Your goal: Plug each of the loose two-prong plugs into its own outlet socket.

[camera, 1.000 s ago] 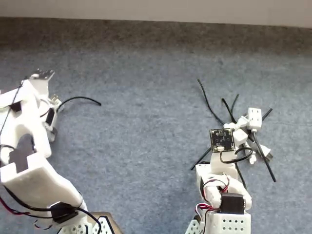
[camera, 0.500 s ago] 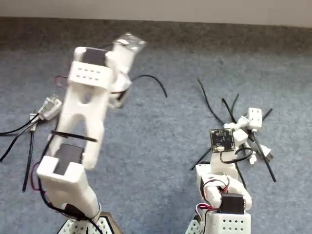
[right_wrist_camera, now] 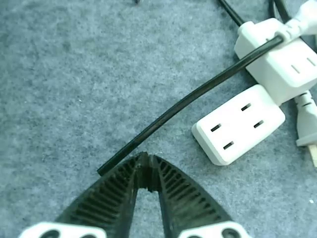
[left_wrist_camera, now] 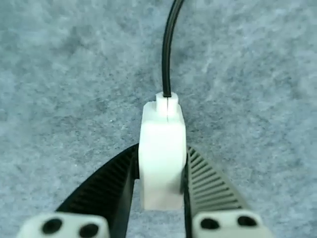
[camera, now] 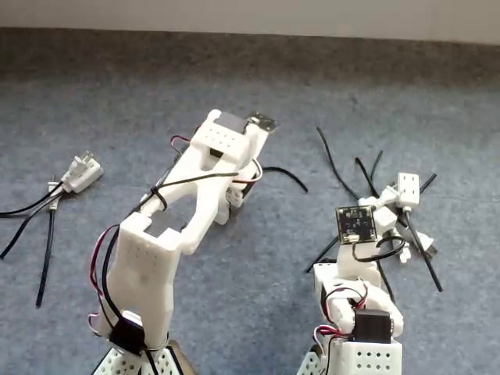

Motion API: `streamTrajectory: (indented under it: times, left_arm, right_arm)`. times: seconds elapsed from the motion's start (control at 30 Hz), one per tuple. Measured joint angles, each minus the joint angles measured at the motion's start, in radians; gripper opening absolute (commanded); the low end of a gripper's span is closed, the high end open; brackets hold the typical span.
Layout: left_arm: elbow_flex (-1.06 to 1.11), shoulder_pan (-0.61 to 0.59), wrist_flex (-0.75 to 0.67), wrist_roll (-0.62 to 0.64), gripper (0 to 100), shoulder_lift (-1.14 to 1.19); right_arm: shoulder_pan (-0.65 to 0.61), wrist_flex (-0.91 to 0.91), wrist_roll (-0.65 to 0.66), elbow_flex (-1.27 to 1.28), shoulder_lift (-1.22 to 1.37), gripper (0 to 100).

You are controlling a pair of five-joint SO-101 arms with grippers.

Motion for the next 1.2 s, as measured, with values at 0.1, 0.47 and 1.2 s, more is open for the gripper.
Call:
streamTrajectory:
  times: [0.1,0.47,1.2]
  left_arm:
    - [0.0,-0.006,-0.002,0.0,14,-0.04]
    - [0.091,-0.011,0.02,0.0,19,-0.164]
    - [0.164,0.126,-0.003,0.058,19,-0.166]
  right_arm:
    - [0.0,0.0,0.0,0.0,0.0,0.6]
    - [0.0,0.0,0.0,0.0,0.0,0.6]
    - [0.0,0.0,0.0,0.0,0.0,0.6]
